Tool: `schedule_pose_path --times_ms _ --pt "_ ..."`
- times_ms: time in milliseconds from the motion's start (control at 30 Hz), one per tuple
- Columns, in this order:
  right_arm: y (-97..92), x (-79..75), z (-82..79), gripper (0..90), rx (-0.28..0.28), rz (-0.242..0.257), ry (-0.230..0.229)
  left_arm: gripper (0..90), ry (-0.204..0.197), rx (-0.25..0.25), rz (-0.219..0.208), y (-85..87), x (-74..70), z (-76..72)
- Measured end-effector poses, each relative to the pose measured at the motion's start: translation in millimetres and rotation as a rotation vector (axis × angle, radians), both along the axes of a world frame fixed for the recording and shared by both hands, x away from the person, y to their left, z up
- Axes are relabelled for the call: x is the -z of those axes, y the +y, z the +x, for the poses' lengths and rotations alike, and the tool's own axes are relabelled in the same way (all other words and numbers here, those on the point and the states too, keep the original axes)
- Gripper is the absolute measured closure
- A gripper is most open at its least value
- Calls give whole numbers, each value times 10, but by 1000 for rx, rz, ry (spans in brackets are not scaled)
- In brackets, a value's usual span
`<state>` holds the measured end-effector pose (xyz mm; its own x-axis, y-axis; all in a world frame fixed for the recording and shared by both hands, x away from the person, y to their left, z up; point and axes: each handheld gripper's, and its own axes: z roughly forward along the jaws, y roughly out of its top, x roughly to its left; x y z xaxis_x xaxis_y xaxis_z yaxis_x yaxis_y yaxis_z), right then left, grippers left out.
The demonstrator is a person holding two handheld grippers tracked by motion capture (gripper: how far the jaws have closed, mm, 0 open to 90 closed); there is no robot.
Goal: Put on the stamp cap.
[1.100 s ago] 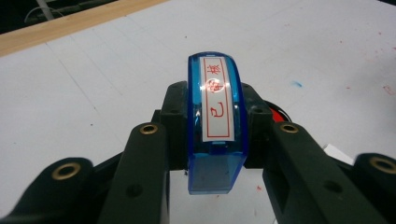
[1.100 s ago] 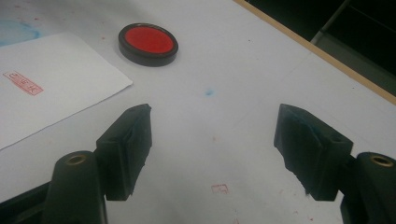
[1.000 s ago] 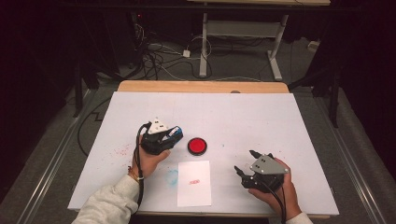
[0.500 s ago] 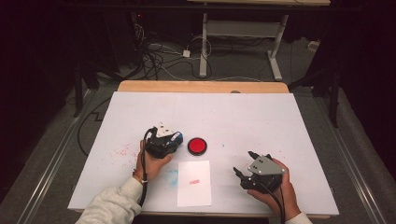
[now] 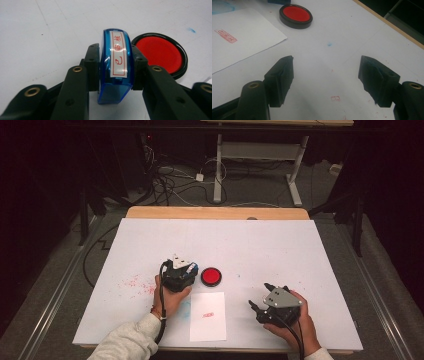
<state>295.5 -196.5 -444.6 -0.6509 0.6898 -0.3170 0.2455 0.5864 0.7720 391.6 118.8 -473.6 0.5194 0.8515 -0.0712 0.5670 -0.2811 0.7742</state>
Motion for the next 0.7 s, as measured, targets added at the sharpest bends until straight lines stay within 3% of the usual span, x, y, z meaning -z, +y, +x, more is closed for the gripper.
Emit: schedule_pose_path --times_ms 300,700 --pt "-4 -1 0 289 -1 -4 -1 501 -19 24 6 9 -55 -2" --pt "-4 -4 -3 287 -6 -6 -4 387 -132 78 86 38 -199 -32"
